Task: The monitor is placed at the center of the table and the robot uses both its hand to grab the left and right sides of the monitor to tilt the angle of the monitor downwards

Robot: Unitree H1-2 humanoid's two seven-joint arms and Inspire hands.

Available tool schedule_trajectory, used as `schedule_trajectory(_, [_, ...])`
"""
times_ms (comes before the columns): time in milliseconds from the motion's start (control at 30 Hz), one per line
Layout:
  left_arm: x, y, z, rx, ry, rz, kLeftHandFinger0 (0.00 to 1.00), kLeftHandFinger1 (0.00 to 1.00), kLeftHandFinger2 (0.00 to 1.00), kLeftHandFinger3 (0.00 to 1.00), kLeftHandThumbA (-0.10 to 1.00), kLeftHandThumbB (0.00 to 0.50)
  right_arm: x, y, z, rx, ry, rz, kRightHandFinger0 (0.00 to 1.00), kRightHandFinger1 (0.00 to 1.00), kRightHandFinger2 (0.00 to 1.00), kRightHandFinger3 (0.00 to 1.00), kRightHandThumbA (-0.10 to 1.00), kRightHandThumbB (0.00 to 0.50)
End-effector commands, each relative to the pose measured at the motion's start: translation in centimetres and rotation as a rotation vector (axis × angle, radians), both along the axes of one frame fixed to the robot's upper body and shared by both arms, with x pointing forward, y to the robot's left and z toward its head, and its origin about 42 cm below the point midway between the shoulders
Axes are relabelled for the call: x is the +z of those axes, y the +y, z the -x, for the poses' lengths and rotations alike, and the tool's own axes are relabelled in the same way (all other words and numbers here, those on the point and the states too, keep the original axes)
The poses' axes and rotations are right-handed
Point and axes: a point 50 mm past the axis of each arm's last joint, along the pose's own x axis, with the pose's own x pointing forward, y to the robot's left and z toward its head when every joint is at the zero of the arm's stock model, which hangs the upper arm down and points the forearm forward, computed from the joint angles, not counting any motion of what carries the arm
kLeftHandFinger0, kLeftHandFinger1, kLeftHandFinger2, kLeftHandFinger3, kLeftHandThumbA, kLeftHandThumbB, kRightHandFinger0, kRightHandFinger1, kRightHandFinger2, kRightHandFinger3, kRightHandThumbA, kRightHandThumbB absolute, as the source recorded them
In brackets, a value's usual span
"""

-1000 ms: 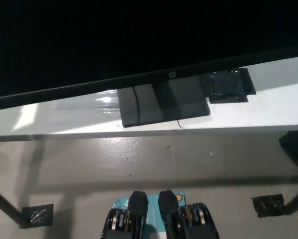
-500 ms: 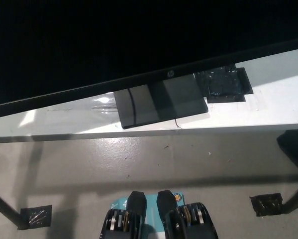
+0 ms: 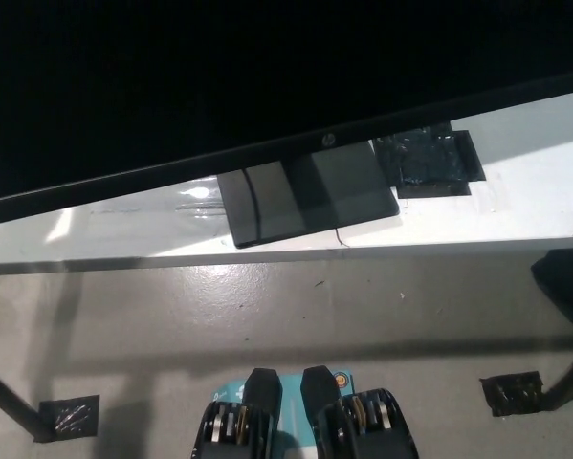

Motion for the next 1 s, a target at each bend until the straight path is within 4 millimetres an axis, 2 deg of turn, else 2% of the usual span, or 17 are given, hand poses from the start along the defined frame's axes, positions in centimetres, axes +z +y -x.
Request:
schedule_trajectory(0, [2.2,0.2,0.1,0.019,-0.034,-0.054,1.00,1.00,1.00,1.00,1.00,0.499,-3.9,1.8,-0.4,-0.046,0.076,0.078,1.00,1.00,1.00,1.00,0.77,0.500])
schedule_trajectory(33, [2.2,0.2,0.1,0.021,-0.034,-0.056,1.00,1.00,1.00,1.00,1.00,0.500,-4.0,1.3,-0.2,-0.072,0.051,0.060,1.00,1.00,1.00,1.00,0.78,0.500])
schedule_trajectory(133, [2.0,0.5,0.1,0.018,-0.035,-0.039,1.00,1.00,1.00,1.00,1.00,0.500,-3.8,-0.5,0.9,-0.166,-0.050,0.043,1.00,1.00,1.00,1.00,0.90,0.500])
schedule_trajectory(267, [1.7,0.6,0.2,0.024,-0.030,-0.055,1.00,1.00,1.00,1.00,1.00,0.497,-4.7,-2.3,2.2,-0.259,-0.077,-0.017,1.00,1.00,1.00,1.00,0.92,0.500])
schedule_trajectory(333, [1.6,0.7,0.3,0.017,-0.026,-0.050,1.00,1.00,1.00,1.00,1.00,0.482,-5.0,-2.8,2.8,-0.276,-0.074,-0.056,1.00,1.00,1.00,1.00,0.88,0.500])
schedule_trajectory(567, [1.3,0.4,0.3,0.009,-0.031,-0.038,1.00,1.00,1.00,1.00,1.00,0.500,-5.3,-3.0,3.2,-0.278,-0.063,-0.061,1.00,1.00,1.00,1.00,0.86,0.500])
schedule_trajectory(967, [1.3,0.4,0.4,0.004,-0.020,-0.044,1.00,1.00,1.00,1.00,1.00,0.500,-5.0,-2.4,2.6,-0.244,-0.040,-0.056,1.00,1.00,1.00,1.00,0.85,0.500])
